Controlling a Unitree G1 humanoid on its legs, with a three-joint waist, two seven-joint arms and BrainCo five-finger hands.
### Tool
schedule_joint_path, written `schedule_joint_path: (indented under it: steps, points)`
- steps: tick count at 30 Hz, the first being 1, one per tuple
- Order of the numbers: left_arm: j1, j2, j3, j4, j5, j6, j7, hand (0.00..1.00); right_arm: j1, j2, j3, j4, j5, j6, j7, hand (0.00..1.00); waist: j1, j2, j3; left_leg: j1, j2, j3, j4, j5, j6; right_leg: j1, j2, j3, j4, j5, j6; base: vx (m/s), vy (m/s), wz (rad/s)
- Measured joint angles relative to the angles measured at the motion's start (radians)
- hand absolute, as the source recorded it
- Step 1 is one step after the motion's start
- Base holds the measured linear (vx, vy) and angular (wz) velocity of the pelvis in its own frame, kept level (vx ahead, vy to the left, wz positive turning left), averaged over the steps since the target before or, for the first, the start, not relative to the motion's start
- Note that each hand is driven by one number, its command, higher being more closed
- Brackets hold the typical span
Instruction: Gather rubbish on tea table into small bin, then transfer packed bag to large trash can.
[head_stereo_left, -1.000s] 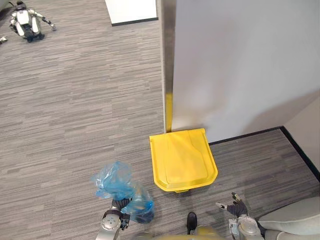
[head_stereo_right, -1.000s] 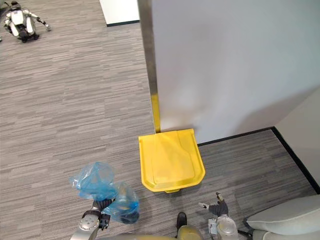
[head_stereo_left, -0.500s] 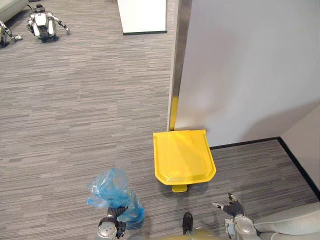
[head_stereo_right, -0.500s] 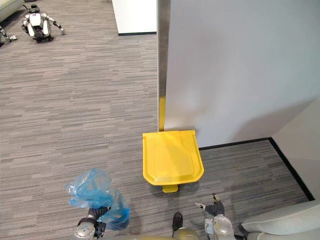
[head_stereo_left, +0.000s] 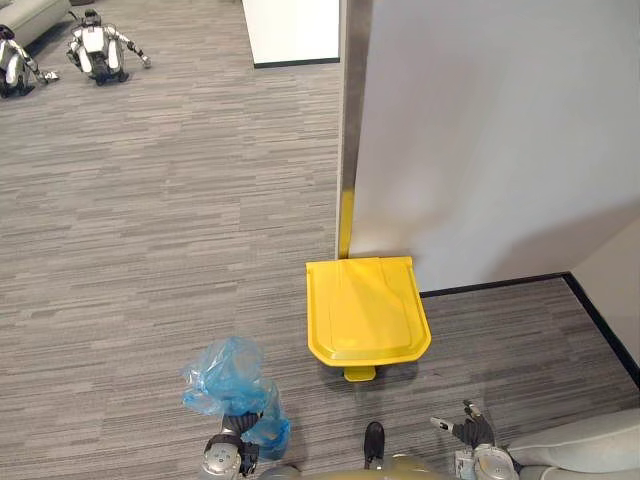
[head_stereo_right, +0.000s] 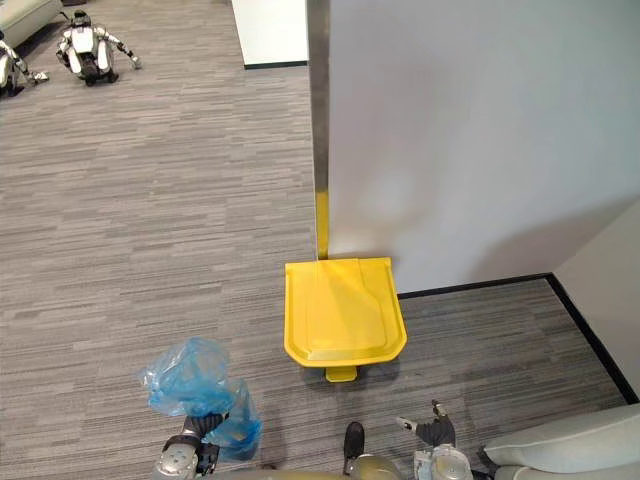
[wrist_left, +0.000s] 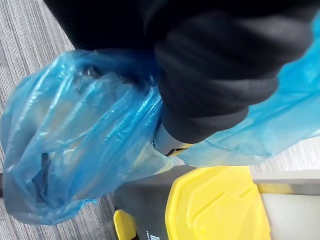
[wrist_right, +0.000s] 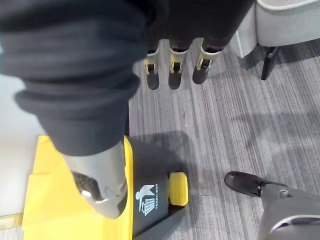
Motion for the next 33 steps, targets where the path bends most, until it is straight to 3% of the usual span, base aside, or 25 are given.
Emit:
schedule_joint_path:
  steps: [17,30,33]
  points:
    - [-0.012,0.030,0.000,0.003,0.001,0.000,0.001,1.00,-0.036,0.001,-0.012,0.020,0.000,0.001,0.000,0.00,0.000,-0.008,-0.005,0.040,-0.012,0.021,-0.019,0.000,0.002,0.023,-0.003,0.015,-0.004,0.002,-0.002,0.01,0.031,-0.02]
    - [-0.011,0.028,0.002,0.038,0.001,0.000,0.001,1.00,-0.067,-0.002,-0.007,0.020,-0.003,0.018,-0.001,0.00,0.001,-0.006,0.009,0.023,-0.012,0.123,-0.018,-0.028,0.015,-0.042,0.006,0.110,0.002,0.005,0.008,-0.02,0.018,-0.24]
    - [-0.017,0.028,0.001,0.037,0.000,0.000,-0.001,1.00,-0.108,-0.016,0.004,0.019,-0.003,0.018,-0.002,0.00,0.000,-0.001,0.026,-0.003,-0.018,0.145,0.034,-0.044,0.026,-0.164,-0.010,0.128,0.230,-0.081,0.020,0.08,0.085,-0.20]
